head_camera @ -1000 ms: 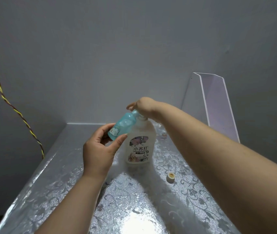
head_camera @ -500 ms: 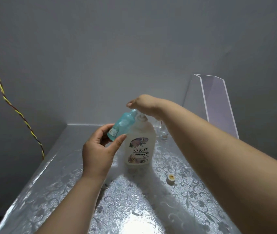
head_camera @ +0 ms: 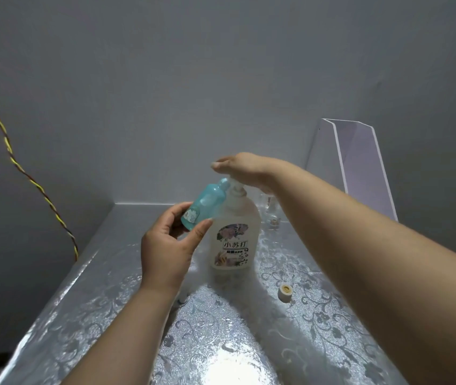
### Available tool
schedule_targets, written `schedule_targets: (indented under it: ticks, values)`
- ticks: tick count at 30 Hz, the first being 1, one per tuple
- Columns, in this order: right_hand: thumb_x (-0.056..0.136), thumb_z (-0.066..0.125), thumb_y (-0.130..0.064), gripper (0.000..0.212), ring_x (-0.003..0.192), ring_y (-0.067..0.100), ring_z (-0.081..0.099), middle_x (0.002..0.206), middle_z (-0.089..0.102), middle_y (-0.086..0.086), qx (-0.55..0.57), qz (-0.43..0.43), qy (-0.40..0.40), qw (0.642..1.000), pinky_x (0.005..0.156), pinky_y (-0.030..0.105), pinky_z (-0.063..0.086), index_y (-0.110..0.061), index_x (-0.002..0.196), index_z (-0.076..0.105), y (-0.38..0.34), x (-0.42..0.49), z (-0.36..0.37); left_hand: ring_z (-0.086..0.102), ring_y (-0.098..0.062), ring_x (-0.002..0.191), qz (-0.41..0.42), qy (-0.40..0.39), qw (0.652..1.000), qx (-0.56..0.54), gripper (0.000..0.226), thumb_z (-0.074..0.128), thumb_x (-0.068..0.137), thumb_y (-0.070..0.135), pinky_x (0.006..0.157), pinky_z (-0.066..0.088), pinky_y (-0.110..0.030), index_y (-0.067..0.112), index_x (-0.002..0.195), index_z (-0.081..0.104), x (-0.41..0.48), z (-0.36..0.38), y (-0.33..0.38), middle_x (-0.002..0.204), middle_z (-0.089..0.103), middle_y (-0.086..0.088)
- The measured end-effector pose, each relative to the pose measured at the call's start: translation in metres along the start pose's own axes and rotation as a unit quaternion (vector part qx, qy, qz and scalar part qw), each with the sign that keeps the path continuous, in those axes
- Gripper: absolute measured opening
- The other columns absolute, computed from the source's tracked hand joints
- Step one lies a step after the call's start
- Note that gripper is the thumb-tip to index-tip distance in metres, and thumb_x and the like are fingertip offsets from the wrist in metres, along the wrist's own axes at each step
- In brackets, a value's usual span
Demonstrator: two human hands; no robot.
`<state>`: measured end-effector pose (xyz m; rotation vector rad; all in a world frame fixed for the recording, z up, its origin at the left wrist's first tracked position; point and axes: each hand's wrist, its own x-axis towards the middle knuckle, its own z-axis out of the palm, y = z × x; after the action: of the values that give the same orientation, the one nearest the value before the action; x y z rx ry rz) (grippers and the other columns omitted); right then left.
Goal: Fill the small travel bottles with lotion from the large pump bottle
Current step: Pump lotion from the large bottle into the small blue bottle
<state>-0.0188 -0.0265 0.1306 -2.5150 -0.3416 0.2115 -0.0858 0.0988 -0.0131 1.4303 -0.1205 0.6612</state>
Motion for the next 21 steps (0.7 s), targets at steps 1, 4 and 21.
schedule_targets:
  ticks: [1,4,21]
  values:
    - [0.101,0.039,-0.034,0.048,0.131,0.026,0.044,0.146,0.043,0.010,-0.002,0.001,0.001,1.000,0.104,0.030,0.033,-0.007,0.141,0.044,0.000,0.000,-0.003,0.069,-0.004,0.084,0.001,0.001,1.000,-0.001,0.037,0.080,0.059,0.043,0.077,0.053,-0.020,0.036,0.094,0.069,0.000,0.000,0.000,0.090,0.074,0.013]
    - [0.101,0.039,-0.033,0.049,0.132,0.025,0.042,0.146,0.042,0.010,-0.007,0.001,0.004,1.000,0.103,0.029,0.032,-0.006,0.141,0.043,-0.001,-0.003,-0.004,0.068,-0.005,0.084,0.004,0.004,1.000,0.002,0.039,0.079,0.058,0.046,0.077,0.053,-0.020,0.036,0.094,0.069,0.000,-0.001,0.001,0.090,0.074,0.012]
    - [0.102,0.037,-0.022,0.043,0.131,0.035,0.043,0.141,0.046,0.021,-0.020,0.003,0.004,1.000,0.111,0.042,0.034,0.004,0.134,0.048,0.001,-0.002,0.002,0.070,-0.006,0.085,0.003,0.002,1.000,0.005,0.037,0.080,0.057,0.047,0.078,0.053,-0.023,0.040,0.092,0.069,0.001,-0.001,0.000,0.090,0.074,0.014]
